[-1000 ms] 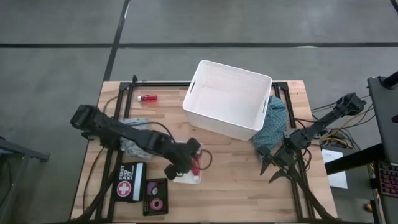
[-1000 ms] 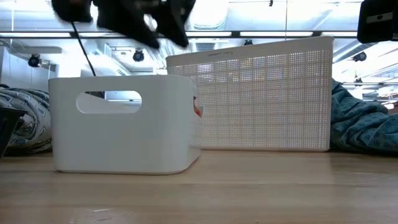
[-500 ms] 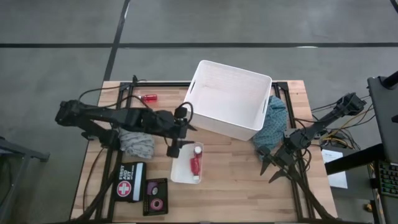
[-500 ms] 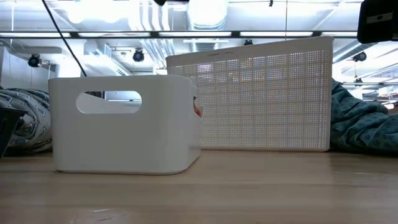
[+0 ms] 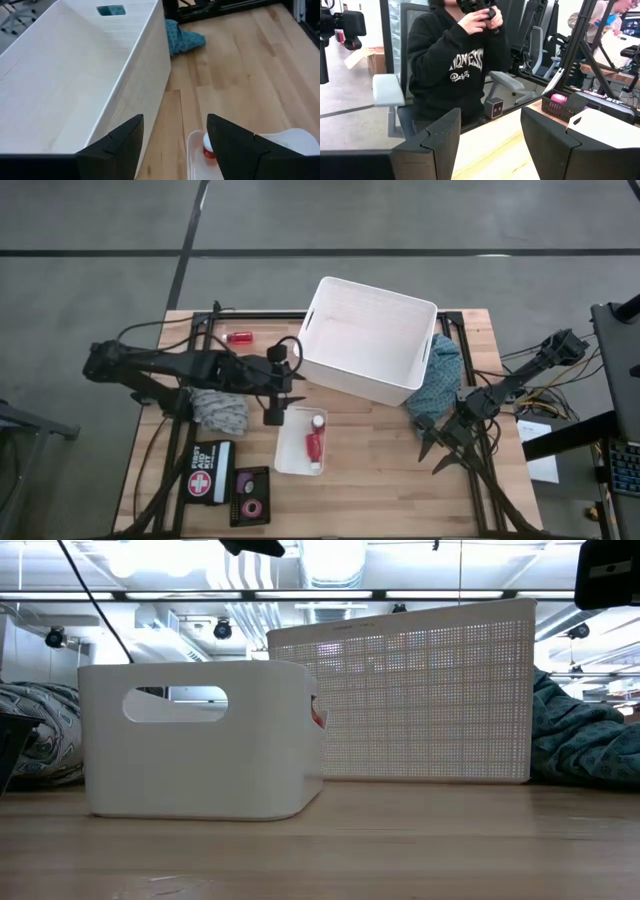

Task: Pick & Place Medicine items
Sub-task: Put the red medicine bottle into the small white bin

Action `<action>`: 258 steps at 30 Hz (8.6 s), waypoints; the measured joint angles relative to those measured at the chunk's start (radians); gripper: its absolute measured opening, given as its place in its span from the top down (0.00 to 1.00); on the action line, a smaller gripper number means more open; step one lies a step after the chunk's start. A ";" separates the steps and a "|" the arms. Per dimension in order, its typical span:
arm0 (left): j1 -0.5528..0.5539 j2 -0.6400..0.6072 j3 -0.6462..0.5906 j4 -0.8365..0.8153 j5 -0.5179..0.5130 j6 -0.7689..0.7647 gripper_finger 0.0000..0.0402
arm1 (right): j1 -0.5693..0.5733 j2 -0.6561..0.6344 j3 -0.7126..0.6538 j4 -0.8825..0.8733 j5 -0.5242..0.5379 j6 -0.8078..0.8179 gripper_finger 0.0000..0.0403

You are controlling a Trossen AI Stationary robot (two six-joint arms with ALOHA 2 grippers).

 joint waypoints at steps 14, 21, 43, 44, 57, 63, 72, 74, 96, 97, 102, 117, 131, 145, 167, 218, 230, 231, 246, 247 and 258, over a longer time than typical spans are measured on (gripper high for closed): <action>0.027 -0.215 -0.070 -0.254 -0.507 -0.335 0.45 | 0.000 0.000 0.000 0.000 0.000 0.001 0.49; 0.195 -0.239 -0.183 -0.166 -0.532 -0.358 0.45 | 0.000 0.000 0.000 0.000 0.000 0.000 0.49; 0.985 -0.224 -0.356 -0.161 0.154 -0.381 0.52 | 0.000 0.000 0.000 -0.001 0.000 0.000 0.49; 0.985 -0.224 -0.356 -0.161 0.147 -0.373 0.52 | 0.000 0.000 0.000 -0.001 0.000 0.000 0.49; 0.981 -0.096 -0.337 -0.203 0.155 -0.361 0.41 | 0.000 0.000 0.000 -0.001 0.000 0.000 0.49; 0.983 -0.015 -0.301 -0.268 0.115 -0.404 0.32 | 0.000 0.000 0.000 -0.001 0.000 0.002 0.49; 0.995 0.023 -0.289 -0.279 0.097 -0.169 0.29 | 0.000 0.000 0.000 -0.001 0.000 0.002 0.49; 1.001 0.034 -0.289 -0.279 0.080 -0.162 0.29 | 0.000 0.000 0.000 -0.001 0.000 0.000 0.49; 1.086 0.294 -0.180 -0.308 0.063 -0.480 0.29 | 0.000 0.000 0.000 -0.001 0.000 0.000 0.49; 1.086 0.302 -0.176 -0.308 0.054 -0.505 0.29 | 0.000 0.000 0.000 -0.001 0.000 0.001 0.49; 1.089 0.322 -0.170 -0.283 0.008 -0.557 0.29 | 0.000 0.000 0.000 -0.001 0.000 0.001 0.49; 1.121 0.325 -0.171 -0.365 0.031 -0.753 0.29 | 0.000 0.000 0.000 -0.001 0.000 0.000 0.49; 1.192 0.434 -0.151 -0.320 0.103 -0.744 0.29 | 0.000 0.000 0.000 -0.001 0.000 0.000 0.49; 1.169 0.436 -0.139 -0.270 0.203 -0.701 0.29 | 0.000 0.000 0.000 -0.001 0.000 0.000 0.49; 0.798 0.363 -0.100 -0.275 0.181 -0.711 0.29 | 0.000 0.000 0.000 -0.001 0.000 0.000 0.49; 0.998 0.618 0.044 -0.149 0.144 -0.645 0.48 | 0.000 0.000 0.000 -0.001 0.000 0.000 0.49; 0.998 0.619 0.043 -0.165 0.144 -0.646 0.54 | 0.000 0.000 0.000 -0.001 0.000 0.001 0.49; 0.998 0.619 0.043 -0.165 0.146 -0.646 0.54 | 0.000 0.000 0.000 -0.001 0.000 0.000 0.49; 0.996 0.619 0.023 -0.169 0.159 -0.653 0.58 | 0.000 0.000 0.000 -0.001 0.000 0.002 0.49; 0.996 0.619 0.023 -0.169 0.160 -0.653 0.59 | 0.000 0.000 0.000 -0.001 0.000 0.001 0.49; 0.995 0.619 0.024 -0.181 0.175 -0.655 0.65 | 0.000 0.000 0.000 -0.001 0.000 0.001 0.49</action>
